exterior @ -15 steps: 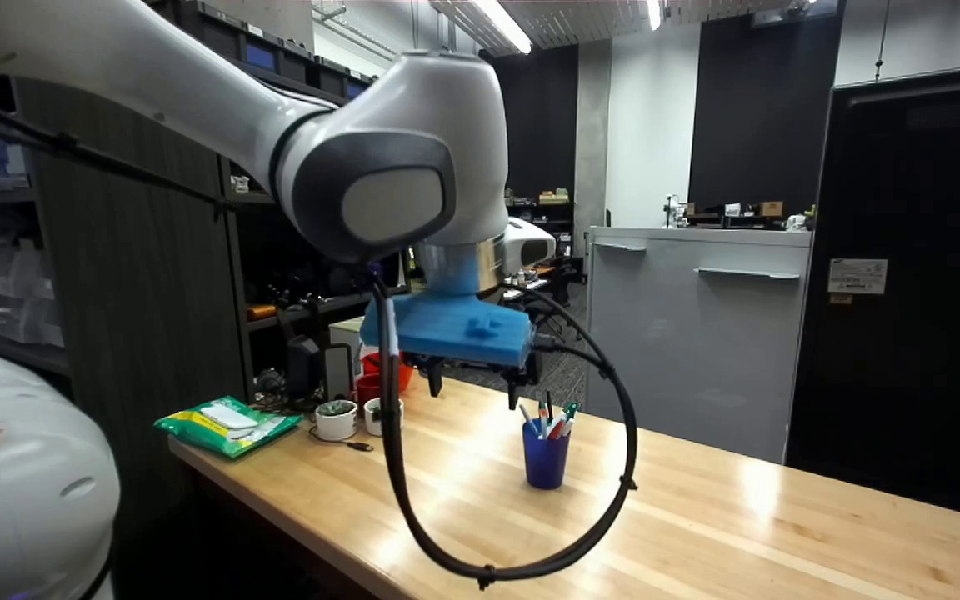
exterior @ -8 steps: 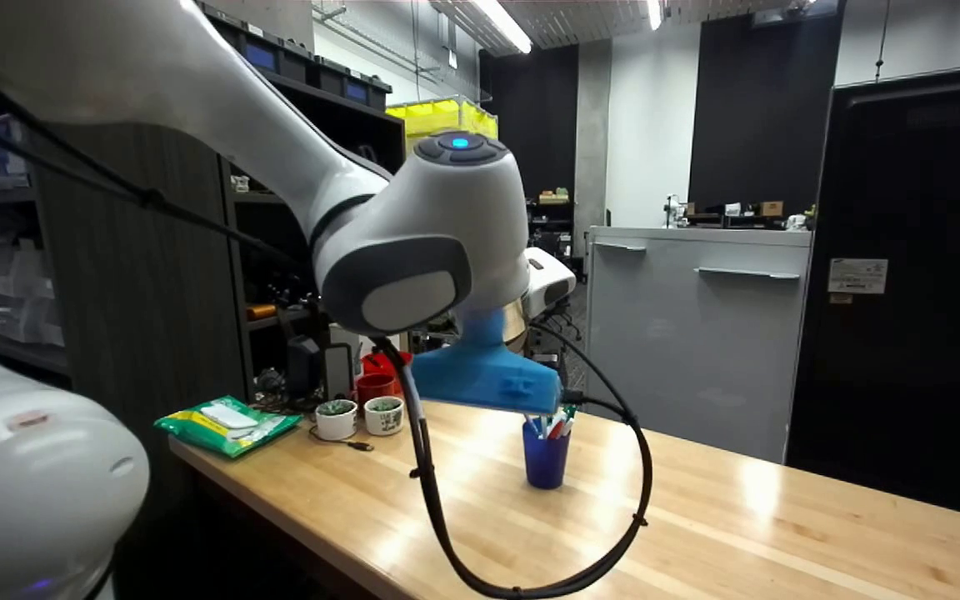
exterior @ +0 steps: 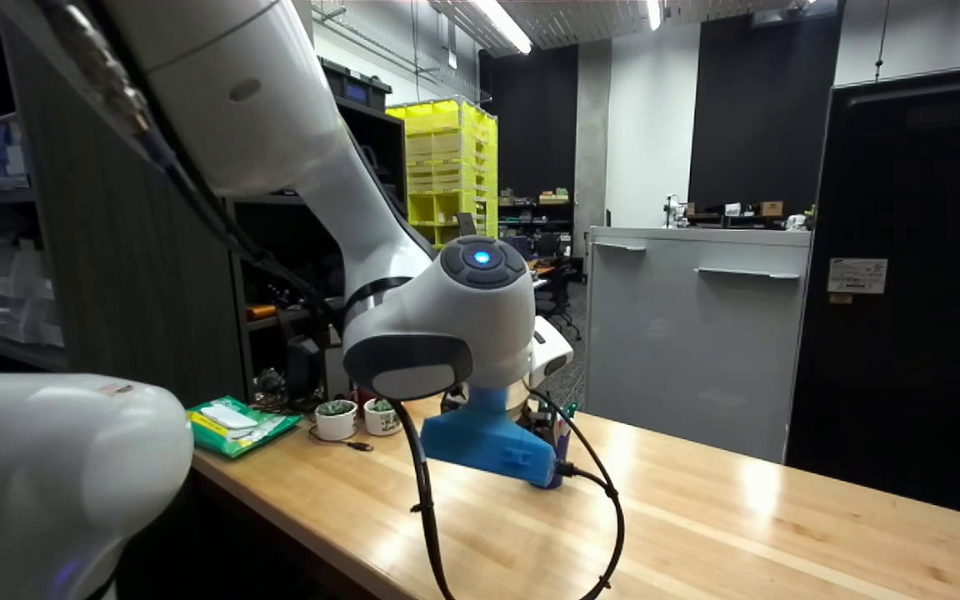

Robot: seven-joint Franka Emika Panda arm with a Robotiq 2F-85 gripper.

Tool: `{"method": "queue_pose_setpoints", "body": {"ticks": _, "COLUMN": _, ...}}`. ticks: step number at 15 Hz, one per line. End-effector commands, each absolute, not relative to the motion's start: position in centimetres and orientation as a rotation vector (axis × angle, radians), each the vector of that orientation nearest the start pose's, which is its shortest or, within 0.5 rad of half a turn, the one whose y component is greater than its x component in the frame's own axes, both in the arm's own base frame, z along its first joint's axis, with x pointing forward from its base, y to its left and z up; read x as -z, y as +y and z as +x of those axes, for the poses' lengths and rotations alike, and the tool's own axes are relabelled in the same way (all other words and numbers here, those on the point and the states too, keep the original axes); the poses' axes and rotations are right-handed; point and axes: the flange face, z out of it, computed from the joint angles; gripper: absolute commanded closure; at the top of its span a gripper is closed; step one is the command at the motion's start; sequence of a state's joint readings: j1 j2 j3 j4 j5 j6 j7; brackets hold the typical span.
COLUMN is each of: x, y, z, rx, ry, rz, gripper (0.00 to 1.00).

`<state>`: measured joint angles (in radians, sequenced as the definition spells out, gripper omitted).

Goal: Pick up the blue cup and move it to the left

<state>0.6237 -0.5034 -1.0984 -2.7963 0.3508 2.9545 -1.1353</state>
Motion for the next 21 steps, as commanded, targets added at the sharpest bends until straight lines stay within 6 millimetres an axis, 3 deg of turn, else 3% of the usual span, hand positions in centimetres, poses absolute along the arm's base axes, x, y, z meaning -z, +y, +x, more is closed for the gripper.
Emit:
{"method": "queue_pose_setpoints", "body": {"ticks": 1, "x": -28.5, "y": -17.5, "z": 36.7, "rx": 0.903, "ry": -0.425, "rz": -2.766, "gripper": 0.0}}
{"method": "queue_pose_setpoints", "body": {"ticks": 6, "x": -26.0, "y": -17.1, "z": 38.6, "rx": 0.918, "ry": -0.468, "rz": -2.698, "gripper": 0.0}}
{"method": "queue_pose_setpoints", "body": {"ticks": 11, "x": -24.5, "y": -16.8, "z": 41.7, "rx": 0.979, "ry": -0.529, "rz": -2.639, "gripper": 0.0}}
{"method": "queue_pose_setpoints", "body": {"ticks": 16, "x": -24.6, "y": -17.0, "z": 45.0, "rx": 1.116, "ry": -0.625, "rz": -2.623, "gripper": 0.0}}
{"method": "queue_pose_setpoints", "body": {"ticks": 21, "x": -24.6, "y": -17.6, "z": 47.1, "rx": 1.302, "ry": -0.568, "rz": -2.695, "gripper": 0.0}}
